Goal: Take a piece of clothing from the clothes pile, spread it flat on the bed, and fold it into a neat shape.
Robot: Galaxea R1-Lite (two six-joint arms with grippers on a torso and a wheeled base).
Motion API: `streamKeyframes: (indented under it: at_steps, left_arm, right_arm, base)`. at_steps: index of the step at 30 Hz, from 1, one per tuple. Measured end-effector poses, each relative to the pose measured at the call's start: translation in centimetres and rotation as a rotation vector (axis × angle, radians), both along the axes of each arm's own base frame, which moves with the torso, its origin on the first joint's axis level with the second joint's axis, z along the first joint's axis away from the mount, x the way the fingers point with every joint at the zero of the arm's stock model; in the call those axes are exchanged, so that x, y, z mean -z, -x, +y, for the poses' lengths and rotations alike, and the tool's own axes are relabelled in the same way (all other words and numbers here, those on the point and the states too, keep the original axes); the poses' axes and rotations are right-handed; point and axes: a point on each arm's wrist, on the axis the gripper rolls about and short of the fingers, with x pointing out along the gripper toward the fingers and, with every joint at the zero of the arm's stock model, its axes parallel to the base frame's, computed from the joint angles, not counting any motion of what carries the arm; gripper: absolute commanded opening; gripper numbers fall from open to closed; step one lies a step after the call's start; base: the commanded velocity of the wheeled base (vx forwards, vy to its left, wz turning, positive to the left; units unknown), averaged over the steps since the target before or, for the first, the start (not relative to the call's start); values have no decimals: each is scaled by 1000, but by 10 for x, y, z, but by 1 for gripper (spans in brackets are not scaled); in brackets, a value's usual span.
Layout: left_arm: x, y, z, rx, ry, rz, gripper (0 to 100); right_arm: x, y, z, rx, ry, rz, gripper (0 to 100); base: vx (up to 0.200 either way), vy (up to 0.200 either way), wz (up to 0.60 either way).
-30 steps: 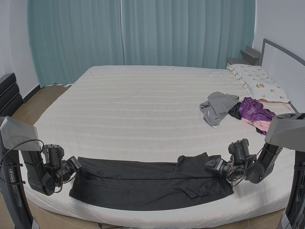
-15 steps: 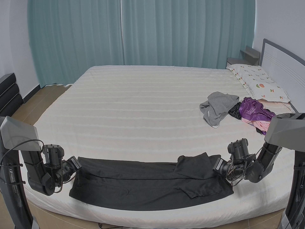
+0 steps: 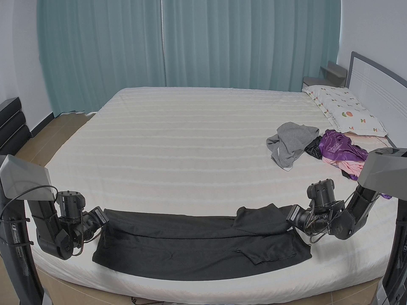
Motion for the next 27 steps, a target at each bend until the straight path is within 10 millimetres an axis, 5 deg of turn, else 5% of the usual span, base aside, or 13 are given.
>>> streamKeyframes:
  at_steps: [16,27]
  left_arm:
    - [-42,-62,9,-28,-50,-178,0]
    - [-54,-74,14,-48,-56,-230,0]
  right_arm:
    - [-47,-66,-1,75,-32,-201,0]
    - [-55,-88,0,93,-37,-252,0]
  base:
    - [0,0,0]
    - [0,0,0]
